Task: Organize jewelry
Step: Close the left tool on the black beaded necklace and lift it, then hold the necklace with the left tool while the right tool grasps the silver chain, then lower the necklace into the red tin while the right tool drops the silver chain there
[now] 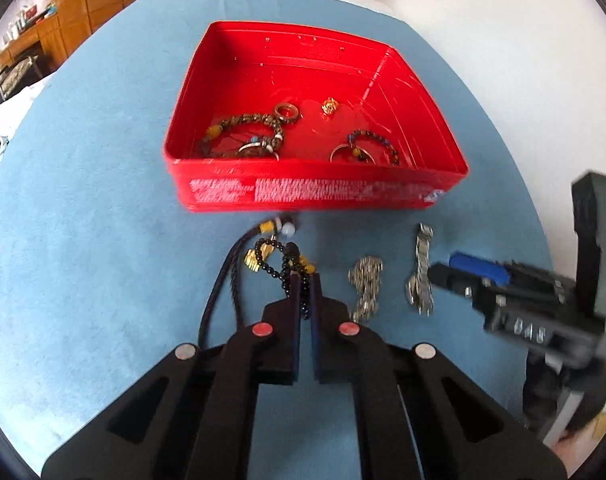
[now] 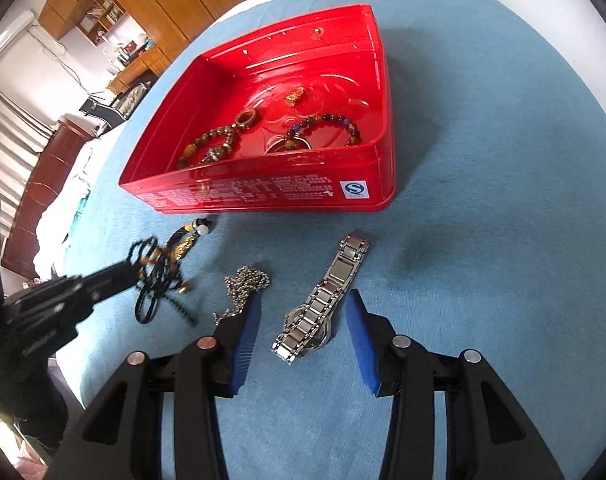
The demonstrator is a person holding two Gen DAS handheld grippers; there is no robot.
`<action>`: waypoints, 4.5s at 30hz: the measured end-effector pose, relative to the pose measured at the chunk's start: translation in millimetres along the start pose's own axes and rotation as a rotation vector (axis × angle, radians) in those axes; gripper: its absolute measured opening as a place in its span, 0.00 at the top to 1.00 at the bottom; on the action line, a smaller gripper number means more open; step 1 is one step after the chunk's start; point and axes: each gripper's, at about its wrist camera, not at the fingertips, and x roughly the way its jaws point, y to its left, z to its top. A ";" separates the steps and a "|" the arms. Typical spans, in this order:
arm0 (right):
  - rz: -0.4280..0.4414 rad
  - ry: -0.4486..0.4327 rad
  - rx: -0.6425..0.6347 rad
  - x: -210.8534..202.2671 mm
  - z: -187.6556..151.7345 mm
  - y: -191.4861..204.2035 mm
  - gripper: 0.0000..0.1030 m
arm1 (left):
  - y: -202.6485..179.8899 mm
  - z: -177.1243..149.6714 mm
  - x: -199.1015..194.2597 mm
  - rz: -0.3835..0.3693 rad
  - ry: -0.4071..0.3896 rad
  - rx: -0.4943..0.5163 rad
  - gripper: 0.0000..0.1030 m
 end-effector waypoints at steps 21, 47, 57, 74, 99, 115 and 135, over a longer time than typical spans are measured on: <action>-0.016 0.006 -0.014 0.2 -3.6 12.3 0.57 | 16.1 4.6 61.4 0.024 0.136 -0.001 0.65; 0.004 0.082 -0.062 32.5 2.5 50.7 0.57 | 34.7 6.2 27.0 -0.008 0.022 -0.019 0.91; -0.042 0.125 -0.052 52.8 3.7 55.2 0.57 | 41.8 2.9 17.3 0.023 0.003 0.001 0.91; -0.171 0.081 -0.067 54.6 -1.9 57.1 0.85 | 46.3 4.1 31.6 0.059 0.015 -0.001 0.91; -0.162 -0.077 -0.112 -41.8 -11.0 80.5 0.86 | 26.5 -7.2 -41.7 0.082 -0.124 0.025 0.91; -0.159 -0.219 -0.108 -96.5 59.3 91.3 0.86 | 11.0 67.6 -74.0 0.115 -0.241 0.016 0.91; -0.143 -0.106 0.001 12.4 157.2 30.6 0.86 | 18.1 162.9 41.5 0.119 -0.107 -0.025 0.91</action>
